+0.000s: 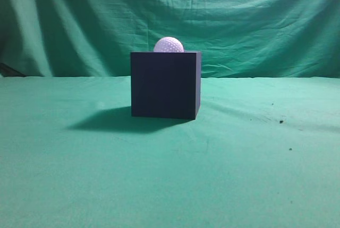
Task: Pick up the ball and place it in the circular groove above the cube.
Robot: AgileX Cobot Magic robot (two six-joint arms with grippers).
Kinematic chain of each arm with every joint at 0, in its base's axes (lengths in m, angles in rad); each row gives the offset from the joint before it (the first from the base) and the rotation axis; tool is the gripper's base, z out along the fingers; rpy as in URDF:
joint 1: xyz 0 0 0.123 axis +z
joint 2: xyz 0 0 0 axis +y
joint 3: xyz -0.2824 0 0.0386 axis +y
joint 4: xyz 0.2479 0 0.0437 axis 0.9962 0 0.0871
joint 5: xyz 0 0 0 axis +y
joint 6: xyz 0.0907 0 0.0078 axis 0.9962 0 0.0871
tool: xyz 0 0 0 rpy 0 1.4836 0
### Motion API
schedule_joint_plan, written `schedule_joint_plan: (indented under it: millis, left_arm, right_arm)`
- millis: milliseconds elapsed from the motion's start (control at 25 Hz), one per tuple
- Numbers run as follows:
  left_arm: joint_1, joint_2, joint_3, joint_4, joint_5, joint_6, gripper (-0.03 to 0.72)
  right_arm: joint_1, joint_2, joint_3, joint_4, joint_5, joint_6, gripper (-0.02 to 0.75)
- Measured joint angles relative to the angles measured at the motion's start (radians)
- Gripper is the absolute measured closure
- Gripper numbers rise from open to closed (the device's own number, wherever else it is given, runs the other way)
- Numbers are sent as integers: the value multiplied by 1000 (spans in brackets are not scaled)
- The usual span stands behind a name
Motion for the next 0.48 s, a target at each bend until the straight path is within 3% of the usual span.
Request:
schedule_joint_plan:
  millis: [160, 480]
  left_arm:
    - [0, 0, 0, 0, 0, 0, 688]
    - [0, 0, 0, 0, 0, 0, 688]
  right_arm:
    - [-33, -8, 64, 0, -168, -73, 689]
    - [-303, -155, 364, 0, -620, -106, 689]
